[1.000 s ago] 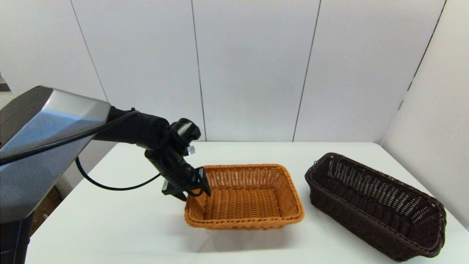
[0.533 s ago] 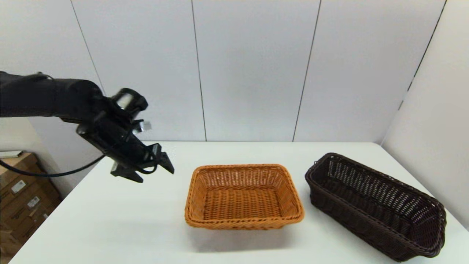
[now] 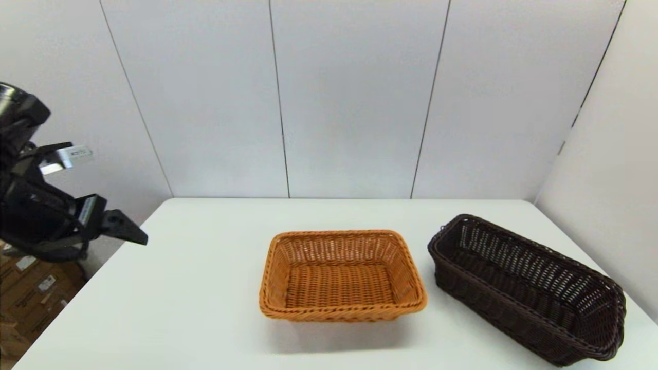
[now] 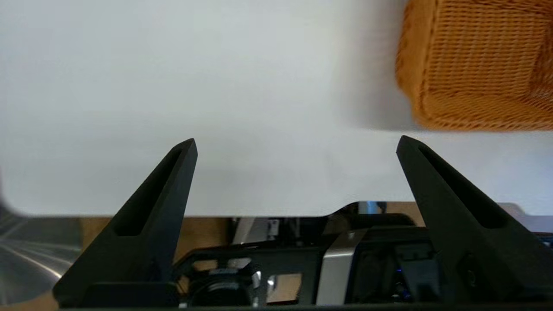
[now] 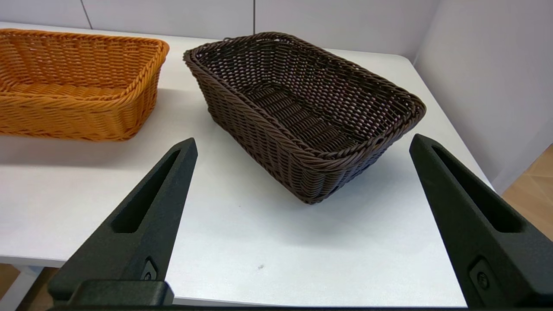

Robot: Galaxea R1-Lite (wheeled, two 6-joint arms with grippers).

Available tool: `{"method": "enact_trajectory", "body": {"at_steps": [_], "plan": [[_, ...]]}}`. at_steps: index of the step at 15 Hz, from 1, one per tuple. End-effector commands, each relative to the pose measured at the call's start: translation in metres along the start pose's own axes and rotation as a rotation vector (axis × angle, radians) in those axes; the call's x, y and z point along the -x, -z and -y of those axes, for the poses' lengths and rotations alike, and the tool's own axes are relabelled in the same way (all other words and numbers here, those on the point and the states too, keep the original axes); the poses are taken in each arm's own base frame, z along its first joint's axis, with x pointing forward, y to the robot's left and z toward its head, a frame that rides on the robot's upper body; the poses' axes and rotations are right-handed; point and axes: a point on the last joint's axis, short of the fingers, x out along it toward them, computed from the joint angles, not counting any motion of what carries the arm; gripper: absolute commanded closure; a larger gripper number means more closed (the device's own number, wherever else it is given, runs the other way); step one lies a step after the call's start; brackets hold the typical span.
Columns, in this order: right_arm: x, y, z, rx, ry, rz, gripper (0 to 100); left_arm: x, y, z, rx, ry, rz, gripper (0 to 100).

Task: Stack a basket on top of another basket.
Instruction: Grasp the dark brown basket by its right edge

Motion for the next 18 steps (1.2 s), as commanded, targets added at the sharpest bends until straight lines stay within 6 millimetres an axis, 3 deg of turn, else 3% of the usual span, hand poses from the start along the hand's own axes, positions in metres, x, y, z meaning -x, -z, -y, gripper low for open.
{"method": "enact_trajectory", "body": {"at_steps": [1, 4, 7, 12, 18], "plan": [[0.000, 0.000, 0.000, 0.001, -0.001, 0.002, 0, 0.060, 0.083, -0.009, -0.031, -0.031, 0.180, 0], [0.000, -0.001, 0.000, 0.000, -0.001, 0.004, 0, 0.082, 0.136, -0.007, -0.064, -0.019, 0.295, 0], [0.000, 0.000, 0.000, 0.000, -0.001, 0.001, 0, 0.085, 0.181, -0.009, -0.088, -0.018, 0.343, 0], [0.000, 0.000, 0.000, -0.005, -0.001, 0.004, 0, 0.070, 0.234, -0.017, -0.147, 0.012, 0.380, 0], [0.000, 0.000, 0.000, -0.004, -0.001, 0.002, 0, 0.050, 0.279, -0.030, -0.205, 0.050, 0.435, 0]]}}
